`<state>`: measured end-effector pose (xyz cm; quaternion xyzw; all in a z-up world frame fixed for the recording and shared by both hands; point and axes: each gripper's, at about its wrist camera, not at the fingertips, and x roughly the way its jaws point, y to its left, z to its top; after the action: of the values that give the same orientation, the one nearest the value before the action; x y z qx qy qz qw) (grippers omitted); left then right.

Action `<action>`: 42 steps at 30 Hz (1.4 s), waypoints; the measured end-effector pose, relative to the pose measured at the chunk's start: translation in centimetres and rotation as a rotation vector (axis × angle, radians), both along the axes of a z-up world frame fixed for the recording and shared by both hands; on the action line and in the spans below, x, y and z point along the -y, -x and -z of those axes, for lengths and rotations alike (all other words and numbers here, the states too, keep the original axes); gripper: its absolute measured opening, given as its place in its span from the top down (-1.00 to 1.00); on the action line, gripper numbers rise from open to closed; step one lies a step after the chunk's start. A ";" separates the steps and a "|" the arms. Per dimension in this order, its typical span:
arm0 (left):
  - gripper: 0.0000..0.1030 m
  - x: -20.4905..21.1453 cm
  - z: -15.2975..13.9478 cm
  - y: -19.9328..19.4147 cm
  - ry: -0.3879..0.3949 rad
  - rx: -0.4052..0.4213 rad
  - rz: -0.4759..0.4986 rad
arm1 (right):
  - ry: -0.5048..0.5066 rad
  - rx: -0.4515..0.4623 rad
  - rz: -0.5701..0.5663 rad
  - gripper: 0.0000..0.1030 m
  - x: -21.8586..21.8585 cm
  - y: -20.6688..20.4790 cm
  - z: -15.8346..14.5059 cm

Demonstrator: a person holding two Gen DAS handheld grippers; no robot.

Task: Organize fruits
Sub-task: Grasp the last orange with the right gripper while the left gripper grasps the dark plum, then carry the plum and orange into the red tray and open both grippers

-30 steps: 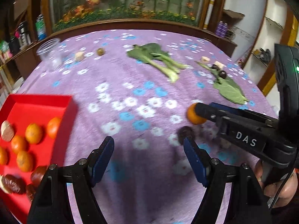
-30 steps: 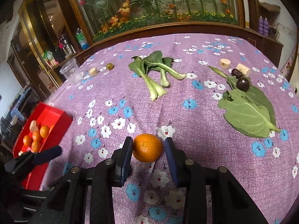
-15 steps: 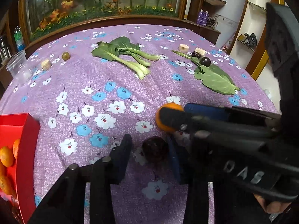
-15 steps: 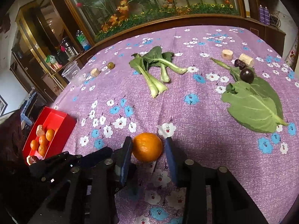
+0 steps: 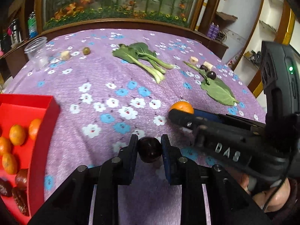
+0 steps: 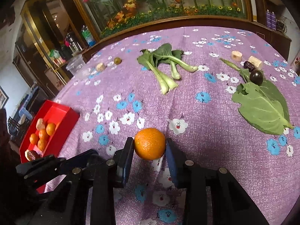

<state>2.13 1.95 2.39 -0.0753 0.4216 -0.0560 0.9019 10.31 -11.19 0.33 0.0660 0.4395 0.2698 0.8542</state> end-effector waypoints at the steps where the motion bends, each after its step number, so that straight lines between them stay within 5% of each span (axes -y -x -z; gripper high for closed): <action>1: 0.55 -0.2 -0.2 0.3 0.002 0.006 -0.008 | -0.012 0.010 0.004 0.29 0.2 0.1 -0.2; 12: 0.54 -3.2 -3.3 4.8 0.021 0.085 -0.102 | -0.038 0.097 0.021 0.29 0.4 1.0 -1.7; 22: 0.54 -6.4 -6.3 8.8 0.051 0.174 -0.179 | 0.063 0.194 0.056 0.29 -0.5 2.0 -1.9; 32: 0.54 -10.4 -6.9 11.7 0.074 0.203 -0.257 | 0.002 0.130 0.013 0.28 -1.6 5.7 -3.1; 42: 0.54 -13.0 -6.7 13.8 -0.051 0.223 -0.375 | -0.109 0.086 -0.144 0.28 -6.8 11.3 -5.4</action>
<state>-11.71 14.93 9.08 -0.1230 0.2992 0.1152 0.9392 -0.96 -4.39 5.72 0.0690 0.3907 0.3568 0.8457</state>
